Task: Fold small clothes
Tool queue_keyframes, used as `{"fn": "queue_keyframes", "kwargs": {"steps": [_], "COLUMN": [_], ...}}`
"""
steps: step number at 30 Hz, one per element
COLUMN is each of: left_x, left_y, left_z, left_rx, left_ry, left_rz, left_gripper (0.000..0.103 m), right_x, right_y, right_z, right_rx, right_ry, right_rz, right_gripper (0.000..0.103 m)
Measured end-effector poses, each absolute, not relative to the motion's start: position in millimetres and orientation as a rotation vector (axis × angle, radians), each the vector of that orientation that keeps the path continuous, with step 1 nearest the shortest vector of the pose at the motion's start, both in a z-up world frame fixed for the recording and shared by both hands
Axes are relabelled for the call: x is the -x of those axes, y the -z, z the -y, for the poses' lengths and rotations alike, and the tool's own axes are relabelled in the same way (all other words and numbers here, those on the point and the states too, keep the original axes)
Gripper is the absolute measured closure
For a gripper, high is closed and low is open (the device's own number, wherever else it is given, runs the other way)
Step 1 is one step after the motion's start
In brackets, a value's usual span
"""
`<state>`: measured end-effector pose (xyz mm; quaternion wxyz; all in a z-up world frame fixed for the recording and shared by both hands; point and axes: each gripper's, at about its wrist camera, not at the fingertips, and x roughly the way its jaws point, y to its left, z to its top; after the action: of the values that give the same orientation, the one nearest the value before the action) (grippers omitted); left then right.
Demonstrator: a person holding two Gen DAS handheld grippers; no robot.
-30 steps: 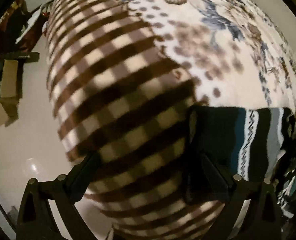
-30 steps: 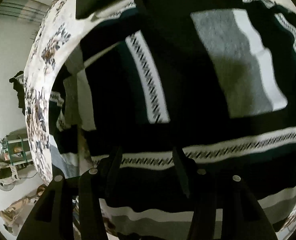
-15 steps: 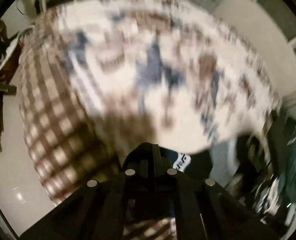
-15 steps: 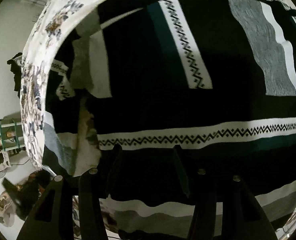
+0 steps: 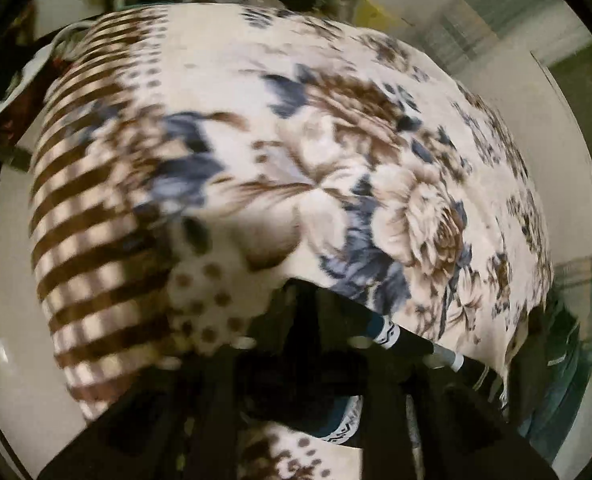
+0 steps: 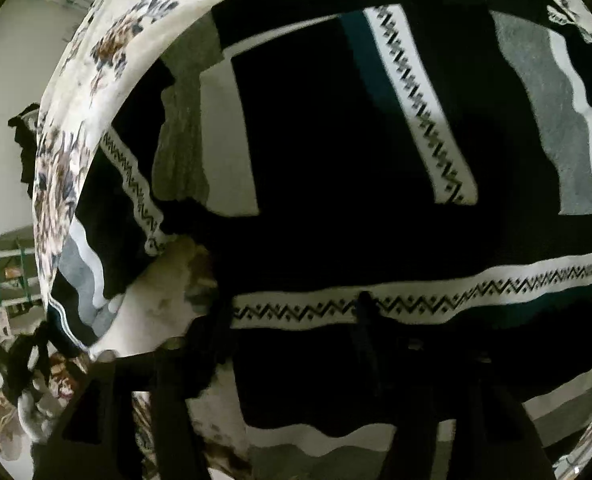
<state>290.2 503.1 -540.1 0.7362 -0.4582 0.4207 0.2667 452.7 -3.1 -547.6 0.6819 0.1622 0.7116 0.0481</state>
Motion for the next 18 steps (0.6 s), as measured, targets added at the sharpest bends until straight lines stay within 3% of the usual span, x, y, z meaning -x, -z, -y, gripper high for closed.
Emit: {"fn": "queue_keyframes", "kwargs": {"steps": [2,7,11,12,13,14,17,18], "left_x": [-268.1,-250.7,-282.5,-289.8,-295.9,-305.0,-320.8,-325.0], "left_y": [543.5,590.7,602.8,597.3,590.1,579.4,544.6,530.7], "left_z": [-499.5,-479.6,-471.0,-469.5,-467.7,-465.6,-457.2,-452.7], "left_rx": [1.073,1.318,1.249,1.201,1.154,1.089,0.926,0.874], "left_ry": [-0.618,-0.563,-0.606,-0.629,-0.643,-0.65,-0.676,-0.674], "left_rz": [-0.881,-0.864,-0.89,-0.879,-0.86,-0.857,-0.852,-0.843], "left_gripper": [0.035,0.036,0.036,0.041,0.056,0.099,0.098,0.098], "right_x": [-454.2,-453.7,-451.0,-449.9,-449.1,-448.6,-449.3,-450.7], "right_y": [547.3,552.8,557.0,557.4,556.6,554.8,543.5,539.6], "right_z": [7.0,23.1,33.7,36.5,39.3,42.6,52.4,54.8], "right_rx": [-0.387,-0.41,-0.426,-0.425,-0.419,-0.405,-0.267,-0.212], "right_ry": [-0.094,-0.045,-0.027,-0.027,-0.026,-0.02,0.068,0.101], "right_rz": [-1.589,-1.582,-1.586,-1.584,-1.581,-1.575,-1.537,-1.517], "right_gripper": [0.03,0.03,0.03,0.03,0.03,0.03,0.03,0.021]}}
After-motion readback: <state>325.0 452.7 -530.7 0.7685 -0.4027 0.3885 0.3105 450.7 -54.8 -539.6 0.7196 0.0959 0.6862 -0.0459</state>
